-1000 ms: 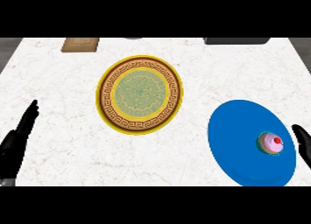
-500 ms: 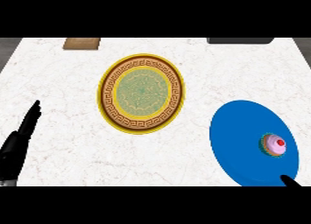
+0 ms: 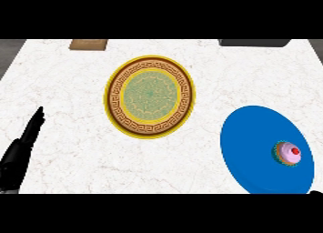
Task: Pick the cupcake from the plate and place it in the plate
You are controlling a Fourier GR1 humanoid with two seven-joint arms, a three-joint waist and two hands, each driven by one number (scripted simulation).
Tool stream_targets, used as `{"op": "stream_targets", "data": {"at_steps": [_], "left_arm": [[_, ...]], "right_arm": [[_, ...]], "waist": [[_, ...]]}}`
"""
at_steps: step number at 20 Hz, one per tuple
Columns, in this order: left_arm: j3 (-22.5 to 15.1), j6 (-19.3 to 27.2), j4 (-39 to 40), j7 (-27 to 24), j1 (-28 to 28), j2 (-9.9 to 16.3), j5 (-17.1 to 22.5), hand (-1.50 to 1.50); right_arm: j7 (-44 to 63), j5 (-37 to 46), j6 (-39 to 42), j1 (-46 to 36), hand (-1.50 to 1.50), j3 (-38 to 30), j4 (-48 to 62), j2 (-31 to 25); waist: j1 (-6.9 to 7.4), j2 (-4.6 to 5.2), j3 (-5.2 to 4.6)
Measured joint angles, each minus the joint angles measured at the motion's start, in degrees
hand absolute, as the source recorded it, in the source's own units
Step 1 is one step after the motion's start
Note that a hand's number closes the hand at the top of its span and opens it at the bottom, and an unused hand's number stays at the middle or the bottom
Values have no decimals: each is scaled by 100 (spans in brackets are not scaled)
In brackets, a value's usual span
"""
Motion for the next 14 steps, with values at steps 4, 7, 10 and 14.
{"op": "stream_targets", "data": {"at_steps": [4, 7, 10, 14], "left_arm": [[29, -19, -49, -2, 32, -21, -74, 0], [75, -62, -53, 42, 8, -48, -74, 0], [100, -70, 9, 88, -81, -93, -125, 0], [302, -239, 26, -2, 21, -39, -63, 0]], "right_arm": [[797, -202, 516, -589, -150, -83, 224, -397], [1030, -409, 921, -877, -150, -68, 575, -599], [1134, -582, 1321, -1164, -150, 41, 941, -752], [1000, -678, 1725, -1539, -150, 233, 1501, -627]], "waist": [[-4, -12, 8], [-25, -20, 13], [-39, -21, 18], [-52, -30, 20]]}}
